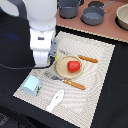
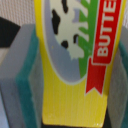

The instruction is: Interact with the objects in diverse but meaningful ways.

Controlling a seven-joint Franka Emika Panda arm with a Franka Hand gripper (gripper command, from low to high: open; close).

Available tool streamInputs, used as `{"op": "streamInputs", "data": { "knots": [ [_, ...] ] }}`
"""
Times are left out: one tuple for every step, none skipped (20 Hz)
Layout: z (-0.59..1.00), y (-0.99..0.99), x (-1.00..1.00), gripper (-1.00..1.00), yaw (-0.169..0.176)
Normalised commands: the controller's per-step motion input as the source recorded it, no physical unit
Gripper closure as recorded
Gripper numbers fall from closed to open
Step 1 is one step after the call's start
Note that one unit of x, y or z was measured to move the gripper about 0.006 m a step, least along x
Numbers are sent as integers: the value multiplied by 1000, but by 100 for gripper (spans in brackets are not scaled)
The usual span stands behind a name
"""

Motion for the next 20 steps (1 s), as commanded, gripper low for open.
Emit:
{"op": "streamInputs", "data": {
  "knots": [
    [-311,-6,-931,100,36],
    [-349,0,-929,100,40],
    [-371,0,-926,100,48],
    [-386,0,-857,100,56],
    [-374,6,-806,100,63],
    [-371,51,-709,100,71],
    [-306,97,-629,-100,83],
    [-229,123,-529,-100,91],
    [-77,131,-437,-100,99],
    [166,100,-363,-100,92],
    [789,234,-89,-100,68],
    [1000,320,0,-100,50],
    [1000,349,23,-100,33],
    [1000,349,0,-100,32],
    [1000,360,9,-100,29],
    [1000,386,91,-100,9],
    [1000,366,211,-100,0],
    [1000,289,334,-100,0],
    [1000,194,440,-100,-24],
    [1000,146,551,-100,-56]
  ]
}}
